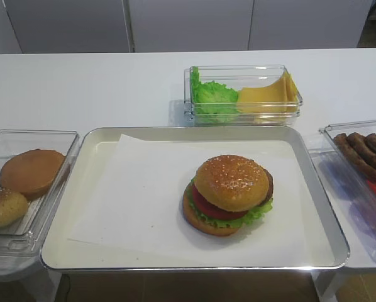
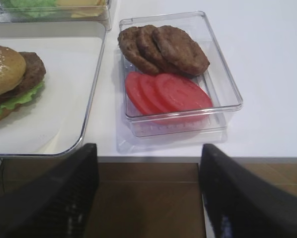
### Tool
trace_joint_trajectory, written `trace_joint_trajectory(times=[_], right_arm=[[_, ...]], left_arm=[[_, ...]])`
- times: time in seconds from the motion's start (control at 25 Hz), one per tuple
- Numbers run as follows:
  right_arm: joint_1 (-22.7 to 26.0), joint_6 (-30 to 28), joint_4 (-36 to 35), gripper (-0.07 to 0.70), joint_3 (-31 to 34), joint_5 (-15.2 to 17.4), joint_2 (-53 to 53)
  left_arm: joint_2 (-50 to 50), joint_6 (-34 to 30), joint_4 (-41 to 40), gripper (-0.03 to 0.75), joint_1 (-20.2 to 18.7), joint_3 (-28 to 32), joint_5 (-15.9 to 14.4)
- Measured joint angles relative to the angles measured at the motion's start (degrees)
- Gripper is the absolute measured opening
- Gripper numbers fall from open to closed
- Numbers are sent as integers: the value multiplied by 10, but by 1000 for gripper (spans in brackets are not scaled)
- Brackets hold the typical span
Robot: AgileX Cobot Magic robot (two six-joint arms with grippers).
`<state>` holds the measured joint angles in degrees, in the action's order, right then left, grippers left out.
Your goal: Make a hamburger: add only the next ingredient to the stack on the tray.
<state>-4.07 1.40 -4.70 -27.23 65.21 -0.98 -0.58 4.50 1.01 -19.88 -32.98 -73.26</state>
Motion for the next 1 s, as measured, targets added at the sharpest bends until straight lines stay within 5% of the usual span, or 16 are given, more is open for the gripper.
trace_joint_trajectory(times=[0.2, 0.4, 1.0], right_arm=[[0, 0, 0, 495, 0, 0, 0], [0, 0, 0, 495, 0, 0, 0], [0, 1, 0, 495, 0, 0, 0]], left_arm=[[-4, 8, 0, 396, 0, 26, 4], [-4, 9, -10, 396, 0, 40, 48], [-4, 9, -10, 396, 0, 49, 50]])
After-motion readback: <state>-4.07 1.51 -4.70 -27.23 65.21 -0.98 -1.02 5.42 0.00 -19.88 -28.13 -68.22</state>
